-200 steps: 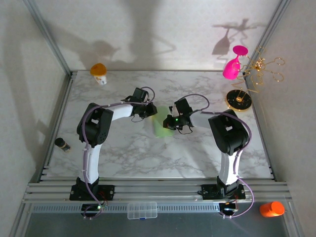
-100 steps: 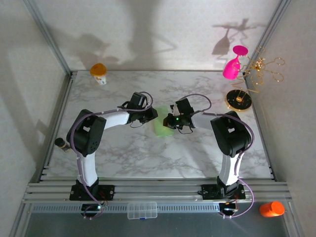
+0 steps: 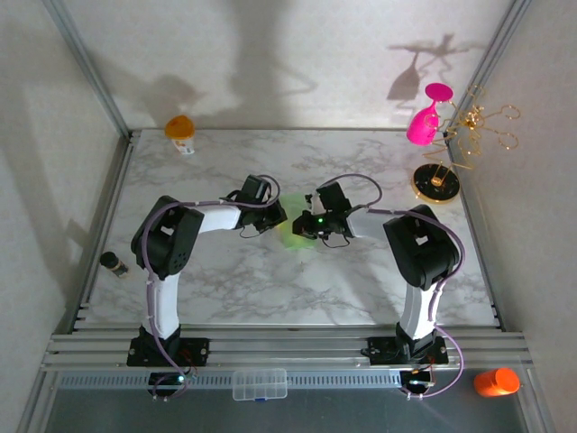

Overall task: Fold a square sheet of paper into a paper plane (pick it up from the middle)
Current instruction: First fold the square sheet of paper in half at the center of the table.

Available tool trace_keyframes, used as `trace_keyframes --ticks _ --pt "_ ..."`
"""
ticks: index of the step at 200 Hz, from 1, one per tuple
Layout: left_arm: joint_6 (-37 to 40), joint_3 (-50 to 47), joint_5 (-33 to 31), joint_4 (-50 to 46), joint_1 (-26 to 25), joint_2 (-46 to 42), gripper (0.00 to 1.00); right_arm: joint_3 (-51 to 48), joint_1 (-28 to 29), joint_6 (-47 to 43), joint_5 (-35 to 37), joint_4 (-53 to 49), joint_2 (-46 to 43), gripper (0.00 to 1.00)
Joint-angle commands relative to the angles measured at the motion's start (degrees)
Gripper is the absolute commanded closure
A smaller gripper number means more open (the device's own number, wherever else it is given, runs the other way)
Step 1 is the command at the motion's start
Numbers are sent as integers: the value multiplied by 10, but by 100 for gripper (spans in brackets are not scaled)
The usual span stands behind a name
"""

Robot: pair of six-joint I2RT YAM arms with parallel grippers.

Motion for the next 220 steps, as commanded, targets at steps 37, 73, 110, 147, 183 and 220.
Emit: trace_keyframes --ticks 37,73,110,147,183,220 --pt "-8 7 -18 -11 -2 10 93 53 30 -1 -14 -20 48 96" --pt "-12 4 -20 -9 -1 6 93 50 36 0 -14 -30 63 97" --pt "-16 2 -25 -10 0 10 93 30 44 -15 -13 -53 53 97" --pt "-15 2 -30 -13 1 14 93 -1 49 -27 -8 -84 27 97" --pt "-1 11 -25 -15 1 11 93 -22 49 -29 -8 -84 -19 97" --pt "30 43 3 -25 -2 -11 86 -28 37 -6 47 -46 -70 95"
